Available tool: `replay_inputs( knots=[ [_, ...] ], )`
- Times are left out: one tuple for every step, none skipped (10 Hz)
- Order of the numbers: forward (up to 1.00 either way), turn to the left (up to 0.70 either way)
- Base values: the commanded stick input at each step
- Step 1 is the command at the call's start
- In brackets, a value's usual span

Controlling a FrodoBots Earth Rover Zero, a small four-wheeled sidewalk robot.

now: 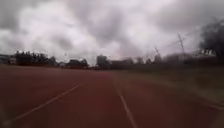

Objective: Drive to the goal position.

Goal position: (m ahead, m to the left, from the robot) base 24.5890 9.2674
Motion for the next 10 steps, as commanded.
replay_inputs(
  knots=[
    [0.7,-0.03],
    [0.7,-0.01],
    [0.7,0.0],
    [0.7,0.0],
    [0.7,0.0],
    [0.7,0.0],
    [0.7,0.0],
    [0.7,0.0],
    [0.7,0.0],
    [0.7,0.0]
  ],
)
